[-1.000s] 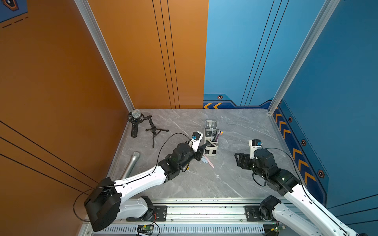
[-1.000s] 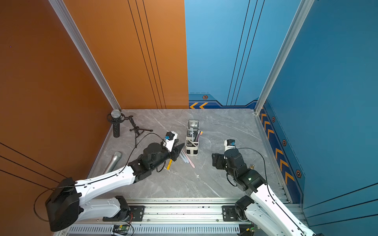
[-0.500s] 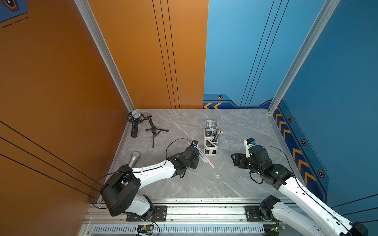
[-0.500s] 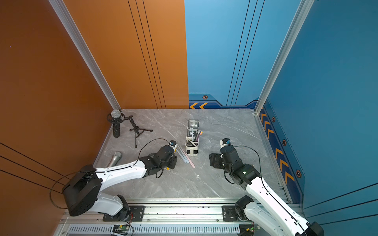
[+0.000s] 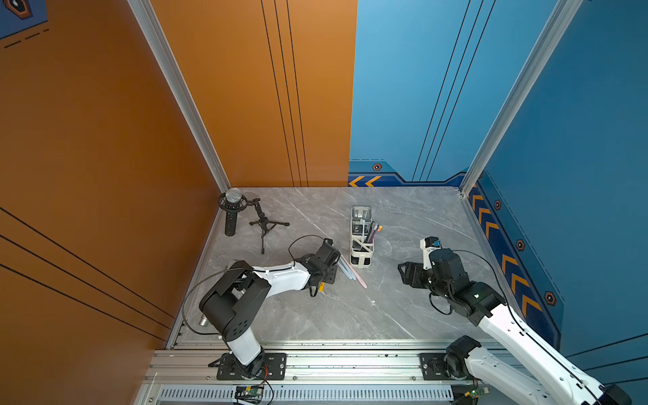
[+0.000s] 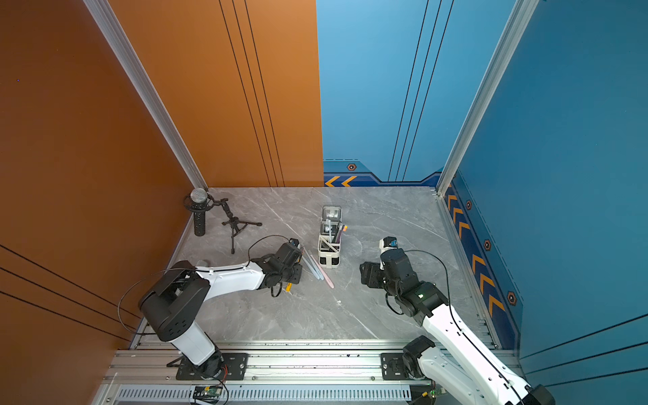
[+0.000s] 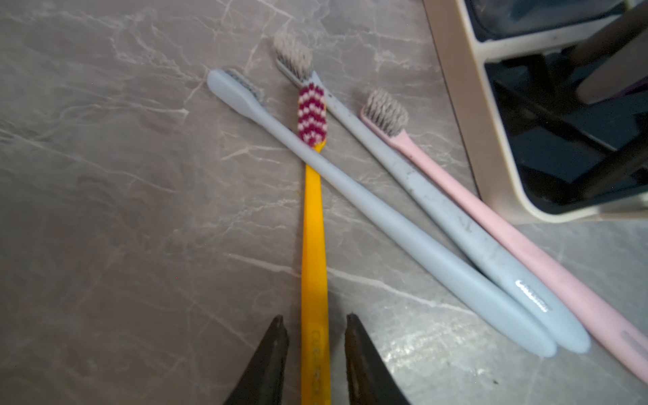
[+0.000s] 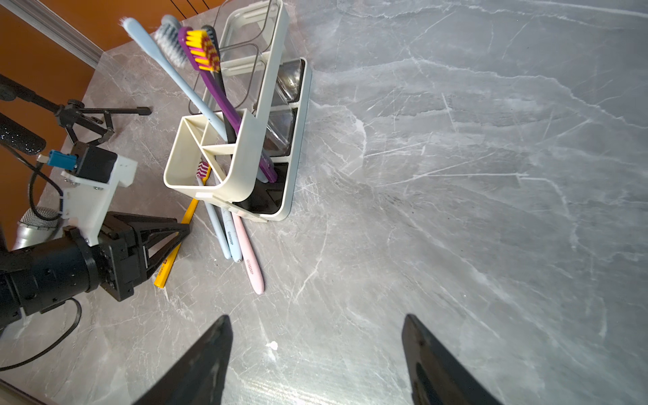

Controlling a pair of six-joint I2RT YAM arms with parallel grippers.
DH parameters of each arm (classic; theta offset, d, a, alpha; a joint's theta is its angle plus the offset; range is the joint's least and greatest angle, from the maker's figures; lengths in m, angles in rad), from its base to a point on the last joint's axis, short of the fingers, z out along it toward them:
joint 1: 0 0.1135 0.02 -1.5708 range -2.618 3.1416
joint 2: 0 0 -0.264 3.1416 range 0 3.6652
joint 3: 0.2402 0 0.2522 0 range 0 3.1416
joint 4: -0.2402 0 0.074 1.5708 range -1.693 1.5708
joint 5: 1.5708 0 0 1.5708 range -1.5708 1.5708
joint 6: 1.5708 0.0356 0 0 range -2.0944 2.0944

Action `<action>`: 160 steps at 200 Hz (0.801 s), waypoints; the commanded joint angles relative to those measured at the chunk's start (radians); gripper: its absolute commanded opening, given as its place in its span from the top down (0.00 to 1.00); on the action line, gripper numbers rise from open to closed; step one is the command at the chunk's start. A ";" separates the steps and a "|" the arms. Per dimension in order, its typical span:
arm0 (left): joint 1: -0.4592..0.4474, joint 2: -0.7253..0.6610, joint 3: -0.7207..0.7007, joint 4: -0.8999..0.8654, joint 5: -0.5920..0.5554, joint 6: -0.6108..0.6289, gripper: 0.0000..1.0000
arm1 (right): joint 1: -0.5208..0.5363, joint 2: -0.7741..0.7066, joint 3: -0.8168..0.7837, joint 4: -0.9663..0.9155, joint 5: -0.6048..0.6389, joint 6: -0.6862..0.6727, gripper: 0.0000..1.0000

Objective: Place the toothbrush into the toothbrush holder
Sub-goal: Pick up the toothbrush from the center of the board.

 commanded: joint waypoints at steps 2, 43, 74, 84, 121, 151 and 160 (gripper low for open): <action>0.012 0.035 0.033 -0.021 0.035 -0.011 0.69 | -0.014 -0.011 -0.008 -0.019 -0.022 -0.015 0.23; 0.025 0.061 0.029 -0.047 0.014 -0.032 0.71 | -0.028 -0.006 -0.012 -0.019 -0.034 -0.015 0.23; 0.029 0.049 0.008 -0.070 -0.015 -0.026 0.73 | -0.037 -0.005 -0.011 -0.019 -0.041 -0.015 0.23; 0.028 0.051 0.006 -0.074 -0.015 -0.023 0.73 | -0.040 -0.003 -0.011 -0.019 -0.042 -0.016 0.23; 0.027 0.077 0.016 -0.095 -0.008 -0.015 0.80 | -0.048 -0.006 -0.011 -0.019 -0.048 -0.017 0.23; 0.025 0.093 0.029 -0.151 -0.003 -0.007 0.92 | -0.052 -0.024 -0.022 -0.019 -0.048 -0.013 0.23; 0.026 0.088 0.028 -0.155 -0.002 -0.008 0.95 | -0.054 -0.026 -0.024 -0.020 -0.048 -0.013 0.23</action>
